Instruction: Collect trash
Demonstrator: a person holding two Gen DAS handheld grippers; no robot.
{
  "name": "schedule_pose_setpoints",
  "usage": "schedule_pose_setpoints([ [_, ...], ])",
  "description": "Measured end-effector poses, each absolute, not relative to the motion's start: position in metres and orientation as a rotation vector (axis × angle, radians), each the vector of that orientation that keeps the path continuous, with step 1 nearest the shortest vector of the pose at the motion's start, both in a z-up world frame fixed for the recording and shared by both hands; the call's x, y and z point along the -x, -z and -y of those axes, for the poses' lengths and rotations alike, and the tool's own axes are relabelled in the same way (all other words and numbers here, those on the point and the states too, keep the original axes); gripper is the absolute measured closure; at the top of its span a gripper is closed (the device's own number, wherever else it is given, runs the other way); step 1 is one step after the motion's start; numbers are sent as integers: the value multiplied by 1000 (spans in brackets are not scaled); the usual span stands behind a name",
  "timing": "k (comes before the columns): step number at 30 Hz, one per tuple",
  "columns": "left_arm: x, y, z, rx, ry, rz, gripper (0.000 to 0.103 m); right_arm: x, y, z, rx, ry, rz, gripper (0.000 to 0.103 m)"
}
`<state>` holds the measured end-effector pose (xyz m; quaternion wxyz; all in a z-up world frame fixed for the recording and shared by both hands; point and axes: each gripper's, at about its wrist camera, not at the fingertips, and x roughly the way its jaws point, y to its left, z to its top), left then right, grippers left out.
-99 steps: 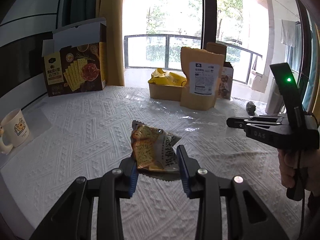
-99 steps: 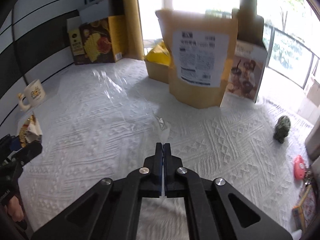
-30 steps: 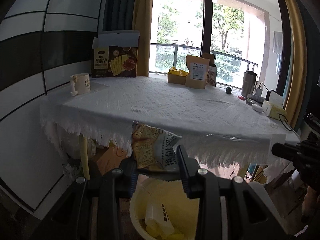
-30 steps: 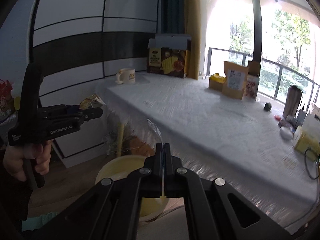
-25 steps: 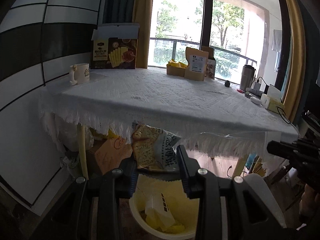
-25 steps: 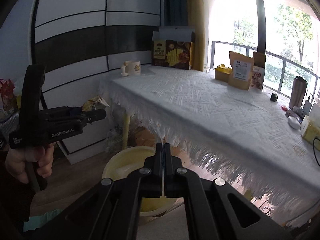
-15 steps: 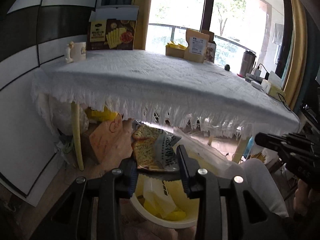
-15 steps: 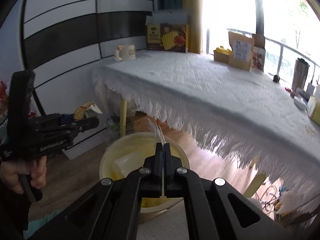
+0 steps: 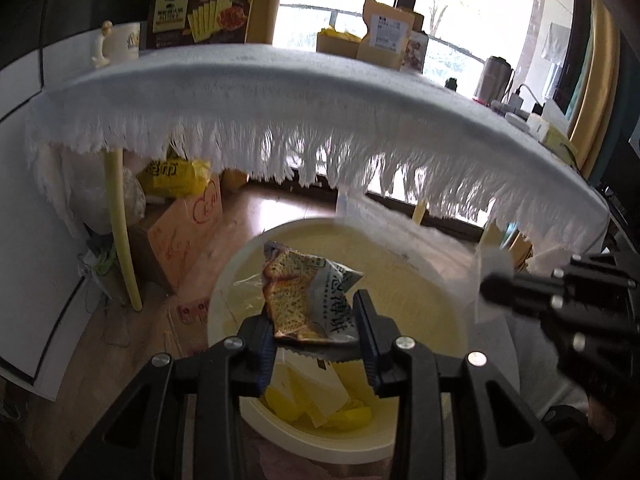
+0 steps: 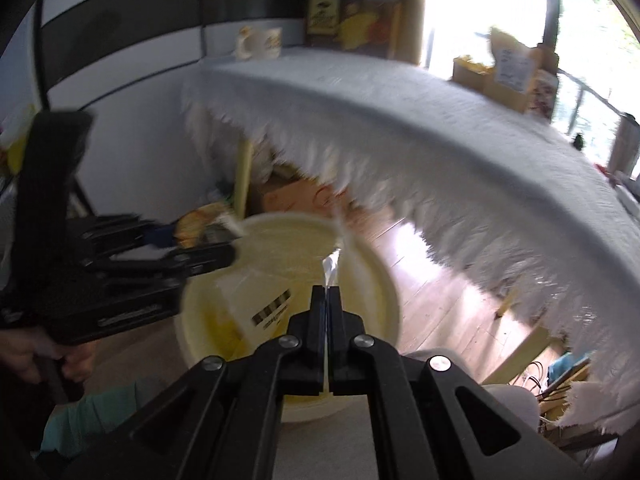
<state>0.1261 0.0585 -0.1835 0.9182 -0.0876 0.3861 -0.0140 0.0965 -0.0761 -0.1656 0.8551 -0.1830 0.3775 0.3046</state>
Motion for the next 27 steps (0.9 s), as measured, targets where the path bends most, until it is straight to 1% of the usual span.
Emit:
schedule_pose_setpoints([
  [10, -136, 201, -55, 160, 61, -852, 68, -113, 207, 72, 357, -692, -979, 102],
  [11, -137, 201, -55, 162, 62, -854, 68, -116, 210, 72, 357, -680, -992, 101],
  [13, -139, 204, -54, 169, 56, -862, 68, -119, 209, 75, 360, -651, -985, 89],
  [15, -139, 207, -54, 173, 53, -876, 68, -121, 204, 81, 338, -643, -954, 66],
  [16, -140, 209, -53, 172, 52, -885, 68, -122, 202, 84, 331, -640, -944, 63],
  [23, -143, 217, -43, 150, 49, -937, 66, -127, 192, 100, 326, -602, -931, 62],
  [26, -144, 215, -40, 144, 43, -937, 61, -127, 182, 106, 314, -601, -914, 62],
  [27, -144, 214, -40, 142, 42, -937, 57, -126, 178, 109, 306, -602, -906, 62],
])
